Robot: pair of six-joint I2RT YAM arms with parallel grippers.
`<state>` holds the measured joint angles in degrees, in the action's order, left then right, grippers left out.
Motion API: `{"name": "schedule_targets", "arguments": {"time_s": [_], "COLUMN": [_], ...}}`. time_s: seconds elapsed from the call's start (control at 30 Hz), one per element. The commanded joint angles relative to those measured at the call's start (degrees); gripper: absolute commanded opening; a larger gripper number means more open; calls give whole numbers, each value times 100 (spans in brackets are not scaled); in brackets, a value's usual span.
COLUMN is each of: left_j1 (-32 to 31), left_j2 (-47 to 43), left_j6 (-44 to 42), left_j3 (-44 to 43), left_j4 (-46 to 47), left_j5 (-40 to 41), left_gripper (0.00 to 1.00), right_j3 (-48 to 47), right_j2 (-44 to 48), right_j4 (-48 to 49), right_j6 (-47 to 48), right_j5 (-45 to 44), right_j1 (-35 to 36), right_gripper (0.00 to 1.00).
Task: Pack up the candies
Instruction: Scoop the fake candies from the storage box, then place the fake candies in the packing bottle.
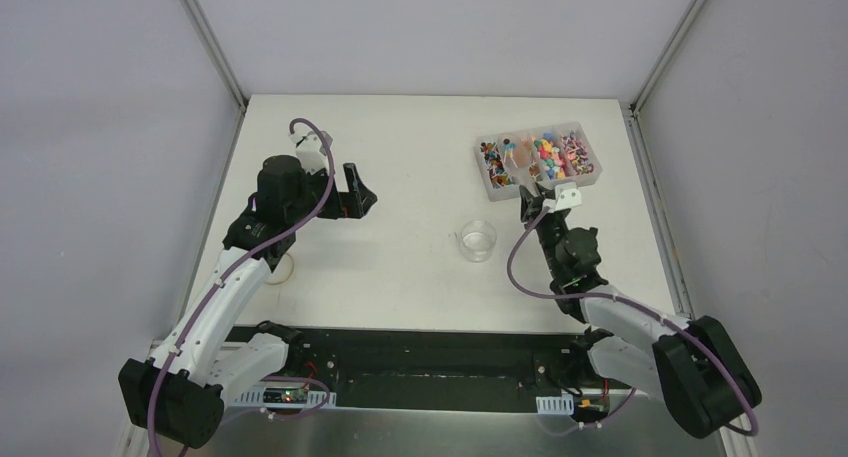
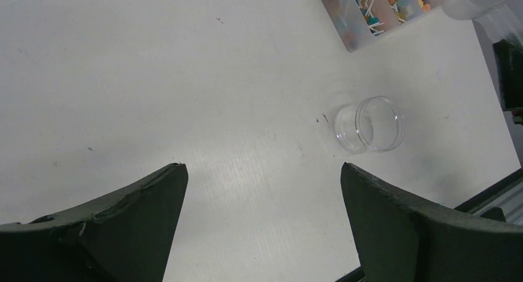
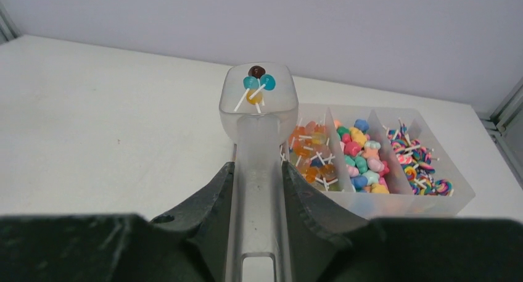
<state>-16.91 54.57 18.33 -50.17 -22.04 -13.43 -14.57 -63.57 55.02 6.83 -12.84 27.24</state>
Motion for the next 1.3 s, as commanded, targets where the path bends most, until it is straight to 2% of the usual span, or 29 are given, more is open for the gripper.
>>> {"name": "schedule_targets", "arguments": {"time_s": [0.0, 0.23, 0.37, 0.6, 0.77, 1.0, 1.27], "left_j1": [-45, -41, -41, -45, -41, -41, -41], "left_j2": [-109, -114, -128, -130, -81, -76, -119], "left_j6": [-127, -128, -128, -120, -102, -68, -55], "left_j3": [-10, -11, -10, -1, 0, 8, 14], "left_j4": [113, 117, 117, 115, 114, 113, 115], "left_j5": [128, 124, 121, 100, 59, 94, 82], "left_gripper": [99, 99, 99, 99, 99, 99, 99], "right_j3": [55, 116, -40, 24, 46, -478, -1144], "right_j2": [779, 1849, 2062, 2612, 3000, 3098, 3328], "right_j4": [240, -564, -1298, -2026, -2357, -3570, -4833], "right_j6": [209, 372, 367, 333, 580, 783, 1083], "right_j5": [375, 536, 541, 854, 942, 539, 363], "right_j1": [-20, -21, -13, 86, 432, 1265, 1488], "right_gripper": [0, 0, 0, 0, 0, 0, 0]}}
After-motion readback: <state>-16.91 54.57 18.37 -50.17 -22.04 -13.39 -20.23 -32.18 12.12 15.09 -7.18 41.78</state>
